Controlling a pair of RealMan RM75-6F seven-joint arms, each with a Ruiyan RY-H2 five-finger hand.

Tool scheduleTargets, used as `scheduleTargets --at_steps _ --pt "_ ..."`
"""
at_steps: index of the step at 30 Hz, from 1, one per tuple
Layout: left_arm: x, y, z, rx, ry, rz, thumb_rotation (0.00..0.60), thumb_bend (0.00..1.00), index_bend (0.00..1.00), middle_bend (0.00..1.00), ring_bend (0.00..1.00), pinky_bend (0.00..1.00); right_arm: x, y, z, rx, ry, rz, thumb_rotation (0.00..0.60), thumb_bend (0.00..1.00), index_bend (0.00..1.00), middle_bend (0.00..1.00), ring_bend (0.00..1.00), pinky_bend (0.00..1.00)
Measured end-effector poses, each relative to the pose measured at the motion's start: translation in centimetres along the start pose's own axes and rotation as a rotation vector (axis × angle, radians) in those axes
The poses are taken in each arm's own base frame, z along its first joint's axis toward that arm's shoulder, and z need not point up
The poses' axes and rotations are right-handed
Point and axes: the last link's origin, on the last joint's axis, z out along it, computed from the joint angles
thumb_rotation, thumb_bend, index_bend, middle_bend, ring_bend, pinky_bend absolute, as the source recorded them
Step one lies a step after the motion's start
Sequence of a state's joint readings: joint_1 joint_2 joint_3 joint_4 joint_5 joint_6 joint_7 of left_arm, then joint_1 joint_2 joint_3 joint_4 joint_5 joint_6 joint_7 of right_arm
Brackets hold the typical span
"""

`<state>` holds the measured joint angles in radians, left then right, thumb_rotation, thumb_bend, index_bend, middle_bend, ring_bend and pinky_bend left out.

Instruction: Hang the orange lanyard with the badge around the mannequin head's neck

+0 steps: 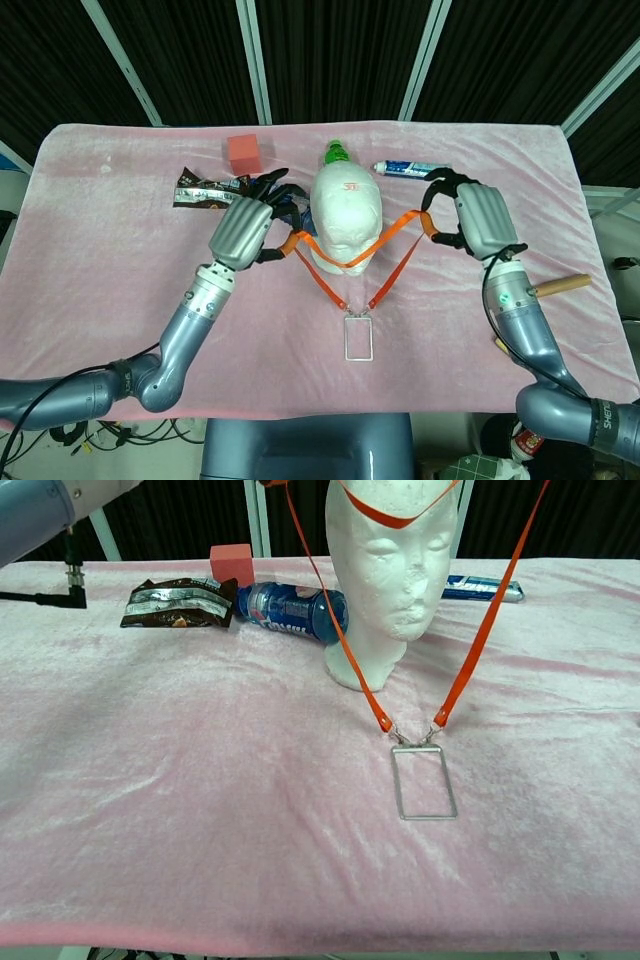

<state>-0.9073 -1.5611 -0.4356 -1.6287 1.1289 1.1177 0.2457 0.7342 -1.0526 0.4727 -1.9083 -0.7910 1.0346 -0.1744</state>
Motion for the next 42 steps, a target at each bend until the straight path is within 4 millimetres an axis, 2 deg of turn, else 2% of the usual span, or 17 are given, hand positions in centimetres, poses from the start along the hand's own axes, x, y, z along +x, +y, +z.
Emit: scheduleTargets --at_steps 7,12,24,34,42 --pt "0.8 -0.6 2.1 0.057 0.059 0.004 0.600 0.43 0.62 0.28 0.06 0.12 1.2 -2.0 3.5 0.001 0.012 0.024 0.600 0.52 0.80 0.28 0.33 0.34" --pt "1.4 -1.2 3.0 0.097 0.095 -0.011 0.600 0.43 0.62 0.28 0.06 0.12 1.3 -2.6 5.1 -0.007 0.013 0.037 0.600 0.52 0.80 0.28 0.33 0.34" --pt "2.7 -2.7 5.1 0.158 0.173 -0.045 0.600 0.42 0.62 0.28 0.06 0.12 2.4 -1.8 8.5 -0.066 0.048 0.070 0.600 0.52 0.80 0.28 0.33 0.34" --pt "2.5 -4.6 6.2 0.195 0.220 0.026 0.600 0.42 0.62 0.29 0.06 0.12 2.0 -1.2 10.6 -0.084 0.041 0.067 0.600 0.52 0.80 0.28 0.33 0.34" --pt "1.3 -6.1 7.3 0.228 0.237 0.055 0.600 0.42 0.62 0.29 0.06 0.12 1.6 -1.2 12.6 -0.090 0.039 0.054 0.600 0.52 0.80 0.28 0.33 0.34"
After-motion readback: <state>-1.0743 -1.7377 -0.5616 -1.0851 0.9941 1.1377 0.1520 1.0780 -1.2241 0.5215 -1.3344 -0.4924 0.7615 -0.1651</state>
